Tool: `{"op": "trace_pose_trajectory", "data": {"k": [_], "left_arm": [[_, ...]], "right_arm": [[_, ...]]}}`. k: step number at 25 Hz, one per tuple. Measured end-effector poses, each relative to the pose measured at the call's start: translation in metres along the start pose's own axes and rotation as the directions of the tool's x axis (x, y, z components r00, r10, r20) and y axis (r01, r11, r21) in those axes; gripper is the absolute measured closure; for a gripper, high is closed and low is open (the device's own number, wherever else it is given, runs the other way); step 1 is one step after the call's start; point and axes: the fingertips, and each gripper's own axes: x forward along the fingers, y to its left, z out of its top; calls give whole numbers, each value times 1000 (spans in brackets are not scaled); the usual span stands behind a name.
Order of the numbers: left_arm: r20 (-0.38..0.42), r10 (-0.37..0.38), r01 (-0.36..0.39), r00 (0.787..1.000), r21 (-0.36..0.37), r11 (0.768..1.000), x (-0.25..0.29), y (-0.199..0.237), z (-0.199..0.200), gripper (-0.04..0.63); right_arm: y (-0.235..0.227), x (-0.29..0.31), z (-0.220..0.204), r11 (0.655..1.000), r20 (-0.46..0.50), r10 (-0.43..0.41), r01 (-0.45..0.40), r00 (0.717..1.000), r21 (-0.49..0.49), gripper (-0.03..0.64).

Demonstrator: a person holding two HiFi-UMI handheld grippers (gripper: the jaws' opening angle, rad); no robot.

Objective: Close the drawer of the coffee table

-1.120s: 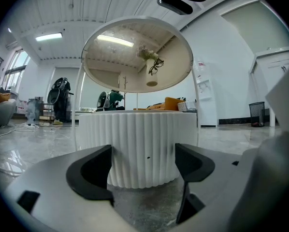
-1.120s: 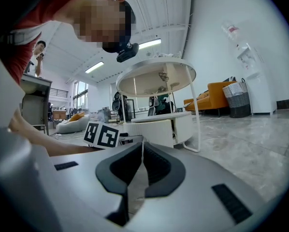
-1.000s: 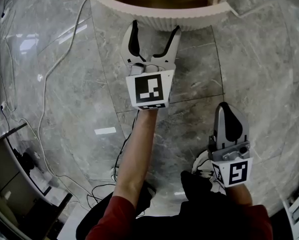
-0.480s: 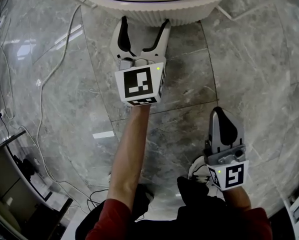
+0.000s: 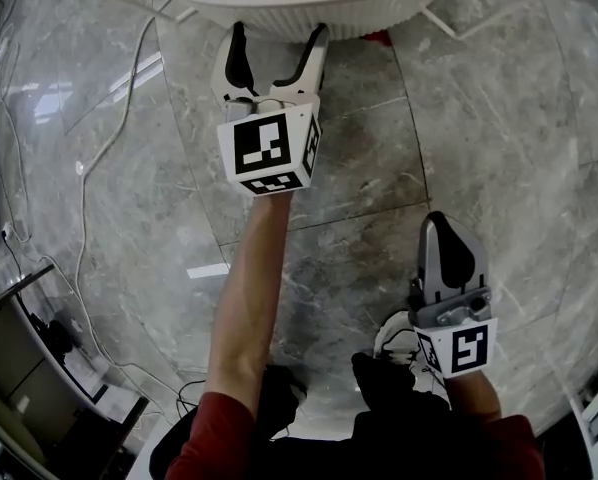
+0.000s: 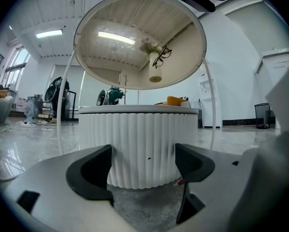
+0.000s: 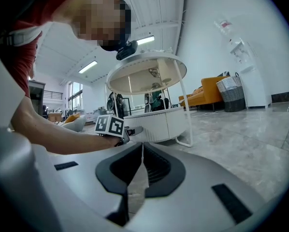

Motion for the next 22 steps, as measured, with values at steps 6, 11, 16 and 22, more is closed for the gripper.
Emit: {"op": "trace_pose_trajectory", "data": {"k": [6, 11, 16, 22], "left_arm": [[6, -18, 18, 1000, 2, 1000, -3, -1, 0, 187], [10, -16, 16, 1000, 20, 1000, -14, 3, 1, 187], [24, -4, 4, 1000, 19, 1000, -45, 1, 1, 187], [-41, 7, -3, 999, 100, 995, -109, -6, -25, 187]], "right_arm": [[0, 1, 5, 1000, 14, 2, -1, 1000, -7, 590], [3, -1, 8, 1000, 28, 1, -1, 1000, -5, 591], [12, -2, 10, 1000, 37, 5, -5, 999, -8, 591], [27, 4, 14, 1000, 58, 30, -30, 998, -4, 591]]}}
